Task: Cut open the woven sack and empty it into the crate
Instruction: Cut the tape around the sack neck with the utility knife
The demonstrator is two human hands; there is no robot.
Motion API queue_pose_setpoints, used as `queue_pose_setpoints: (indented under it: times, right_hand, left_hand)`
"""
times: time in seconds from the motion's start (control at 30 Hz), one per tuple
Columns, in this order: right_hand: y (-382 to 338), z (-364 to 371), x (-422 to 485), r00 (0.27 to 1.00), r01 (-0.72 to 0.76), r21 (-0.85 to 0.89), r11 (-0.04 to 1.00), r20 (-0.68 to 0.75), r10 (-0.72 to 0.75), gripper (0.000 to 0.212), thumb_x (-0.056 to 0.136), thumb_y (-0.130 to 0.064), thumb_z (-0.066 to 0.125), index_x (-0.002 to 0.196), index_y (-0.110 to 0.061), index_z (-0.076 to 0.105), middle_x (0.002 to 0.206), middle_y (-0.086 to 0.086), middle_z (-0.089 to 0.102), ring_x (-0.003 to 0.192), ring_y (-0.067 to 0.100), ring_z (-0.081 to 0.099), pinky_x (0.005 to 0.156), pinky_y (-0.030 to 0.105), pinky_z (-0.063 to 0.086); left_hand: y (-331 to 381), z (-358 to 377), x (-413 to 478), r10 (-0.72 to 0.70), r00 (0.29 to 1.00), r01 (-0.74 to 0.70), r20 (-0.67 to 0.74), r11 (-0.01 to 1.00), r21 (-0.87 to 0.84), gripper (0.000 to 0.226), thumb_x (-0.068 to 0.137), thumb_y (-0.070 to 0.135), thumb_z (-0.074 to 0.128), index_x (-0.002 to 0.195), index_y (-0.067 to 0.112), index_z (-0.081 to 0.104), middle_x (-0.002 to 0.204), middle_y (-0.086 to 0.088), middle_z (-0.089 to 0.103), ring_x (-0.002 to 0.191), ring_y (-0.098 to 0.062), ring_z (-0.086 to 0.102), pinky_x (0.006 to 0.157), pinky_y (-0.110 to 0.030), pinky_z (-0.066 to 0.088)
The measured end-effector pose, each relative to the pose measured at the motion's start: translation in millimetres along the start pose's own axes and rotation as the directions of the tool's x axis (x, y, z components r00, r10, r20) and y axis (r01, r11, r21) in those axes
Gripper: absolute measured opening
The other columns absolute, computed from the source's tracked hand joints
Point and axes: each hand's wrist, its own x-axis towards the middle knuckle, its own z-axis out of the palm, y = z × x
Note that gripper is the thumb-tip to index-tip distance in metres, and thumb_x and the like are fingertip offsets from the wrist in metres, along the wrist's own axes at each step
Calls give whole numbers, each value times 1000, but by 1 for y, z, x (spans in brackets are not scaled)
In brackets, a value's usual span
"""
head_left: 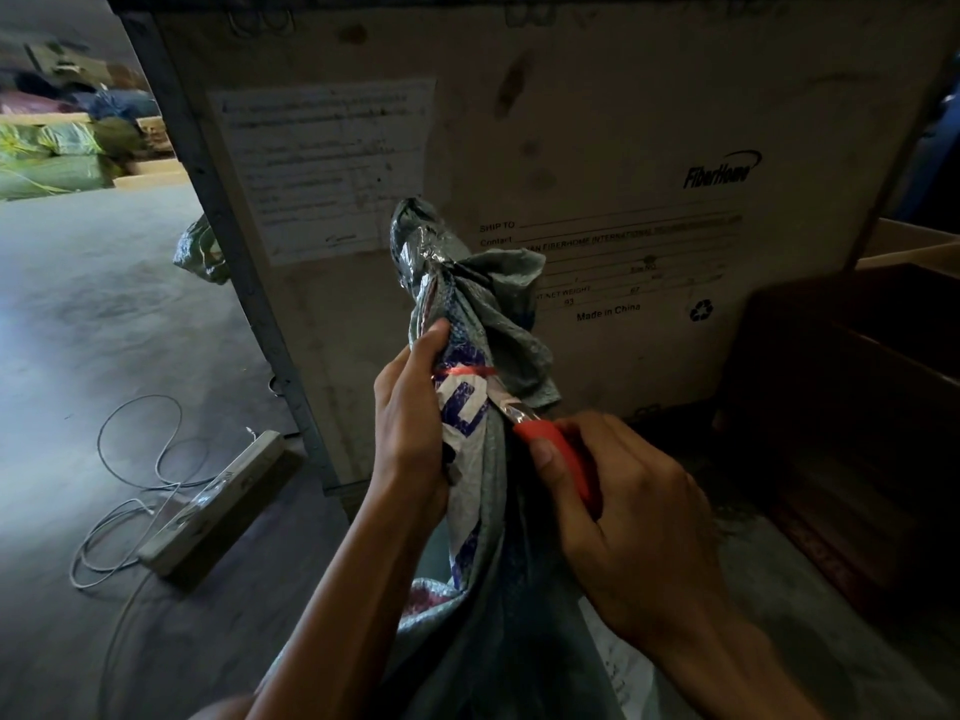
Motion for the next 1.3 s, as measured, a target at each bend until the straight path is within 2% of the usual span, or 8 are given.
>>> queue_pose_setpoints:
  times: [0.13,0.3,0.43,0.6,0.73,0.9,1.07,1.3]
  right_hand:
    - [0,-1,-1,1000,9,9,1000,-16,-9,33,97,-62,31,102,-38,54,90,-16,58,72,2,58,60,28,53]
    - [-1,1,-2,997,17,7,1000,-70,-16,31,97,-59,37,103,-34,53,92,-16,57,71,1,57,59,19,51]
    - [-1,5,-3,996,19,54,998,-83,-14,34,96,-59,38,106,-31,55,95,-14,59,74,-2,55,60,9,45]
    - [1,4,0,996,50,37,998,-80,-46,33,94,-62,44,107,-33,54,98,-15,60,76,-3,55,62,9,47]
    - [1,0,0,995,60,16,998,-75,-59,33,94,-61,45,106,-33,56,96,-15,60,73,-4,52,59,3,39]
    - [-4,2,-3,998,51,31,998,-36,-50,31,92,-63,46,104,-36,57,94,-17,60,73,-6,55,60,4,42]
    - [-2,3,-3,999,4,58,998,-32,-2,28,91,-64,43,100,-40,53,91,-20,58,74,-6,57,60,14,51]
    - [0,0,-2,1000,0,25,1000,-23,0,28,91,-64,43,94,-39,53,85,-17,57,68,-2,56,57,17,48]
  left_hand:
    - [-2,1,0,29,999,-29,38,1000,8,32,97,34,56,96,9,75,73,-7,78,60,-15,74,53,-24,58]
    - [-2,2,0,59,996,-60,61,998,16,35,97,33,56,78,19,81,72,-6,78,60,-15,73,56,-25,60]
    - [-4,3,0,65,997,-66,50,997,28,34,97,35,55,80,19,80,74,-6,78,61,-15,73,59,-25,60]
    - [-5,2,1,70,997,-71,42,997,21,35,97,34,55,79,19,81,79,-7,79,66,-16,74,63,-26,62]
    - [-7,2,3,75,996,-76,49,997,20,36,98,34,54,78,20,81,83,-9,79,70,-18,74,66,-29,62]
    - [-10,2,5,70,996,-71,61,997,18,31,99,33,52,94,15,76,91,-13,79,76,-21,76,66,-31,63]
    - [-14,2,7,72,996,-74,44,997,32,32,98,34,53,99,12,76,94,-14,79,79,-21,76,69,-31,63]
    - [-16,1,8,58,997,-60,42,998,38,34,96,36,55,103,10,75,91,-12,79,77,-20,75,70,-31,62]
